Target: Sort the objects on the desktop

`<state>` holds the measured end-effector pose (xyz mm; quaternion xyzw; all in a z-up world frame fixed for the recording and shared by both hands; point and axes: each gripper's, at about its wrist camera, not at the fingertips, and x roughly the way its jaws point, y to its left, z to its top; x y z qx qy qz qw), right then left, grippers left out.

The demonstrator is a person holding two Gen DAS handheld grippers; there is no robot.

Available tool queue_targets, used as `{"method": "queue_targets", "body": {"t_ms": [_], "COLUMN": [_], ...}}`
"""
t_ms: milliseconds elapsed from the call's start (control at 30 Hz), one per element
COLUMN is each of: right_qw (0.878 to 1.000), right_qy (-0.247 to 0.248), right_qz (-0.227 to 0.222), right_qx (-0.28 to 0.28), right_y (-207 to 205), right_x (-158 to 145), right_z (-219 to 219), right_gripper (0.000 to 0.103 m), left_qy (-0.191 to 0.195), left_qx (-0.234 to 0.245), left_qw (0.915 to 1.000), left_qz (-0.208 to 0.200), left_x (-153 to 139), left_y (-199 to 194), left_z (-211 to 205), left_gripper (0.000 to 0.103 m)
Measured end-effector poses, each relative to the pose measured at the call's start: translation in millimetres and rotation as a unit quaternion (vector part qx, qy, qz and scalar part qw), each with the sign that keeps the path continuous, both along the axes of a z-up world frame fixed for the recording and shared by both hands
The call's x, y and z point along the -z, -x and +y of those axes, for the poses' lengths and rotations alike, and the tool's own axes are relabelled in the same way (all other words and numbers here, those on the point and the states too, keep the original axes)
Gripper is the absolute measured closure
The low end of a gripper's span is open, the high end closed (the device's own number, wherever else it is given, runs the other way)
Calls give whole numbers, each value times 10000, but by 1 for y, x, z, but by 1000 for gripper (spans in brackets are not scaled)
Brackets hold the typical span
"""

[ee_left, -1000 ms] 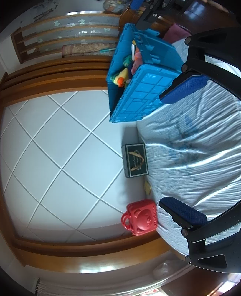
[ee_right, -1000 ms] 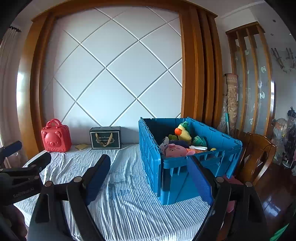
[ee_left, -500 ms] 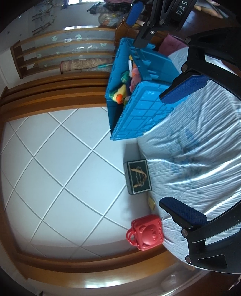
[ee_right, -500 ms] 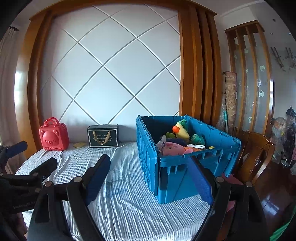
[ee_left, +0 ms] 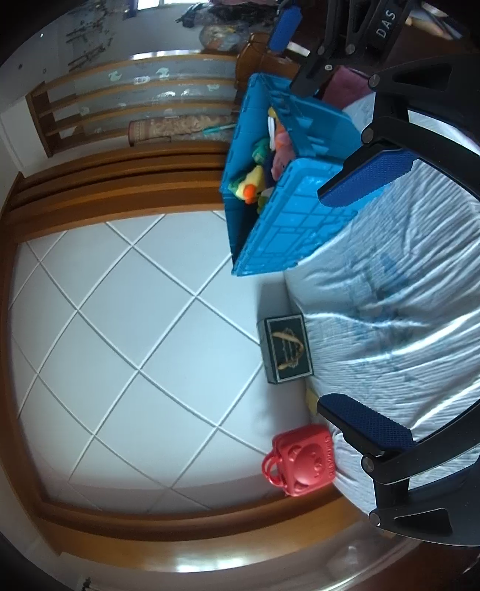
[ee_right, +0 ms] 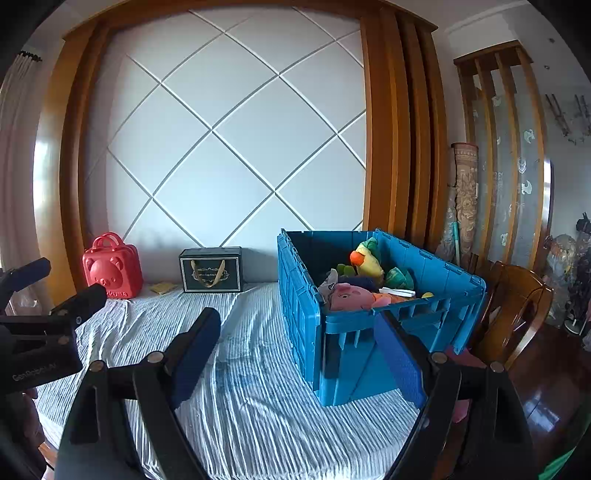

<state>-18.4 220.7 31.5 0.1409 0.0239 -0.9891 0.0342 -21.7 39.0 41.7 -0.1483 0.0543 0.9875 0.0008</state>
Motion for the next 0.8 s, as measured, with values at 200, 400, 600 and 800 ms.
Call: {"method": "queue_targets", "body": {"t_ms": [200, 400, 600, 800], "right_qw": [10000, 10000, 9999, 9999], "right_qy": [14, 77, 59, 72], "right_qz": [3, -21, 4, -19], "right_qx": [8, -50, -116, -111], "right_y": [-2, -2, -4, -6], "right_x": [-3, -6, -9, -11], "right_z": [0, 1, -1, 2], "right_gripper": [18, 18, 18, 18], "left_qy": [-51, -184, -97, -47], "left_qx": [-221, -304, 248, 223], "left_qw": [9997, 9994, 9996, 9996], "left_qz": [-2, 26, 79, 176], "left_x": [2, 2, 9, 8], "left_y": [3, 4, -1, -7], "left_z": [-3, -7, 5, 9], "left_gripper": [1, 1, 1, 1]}}
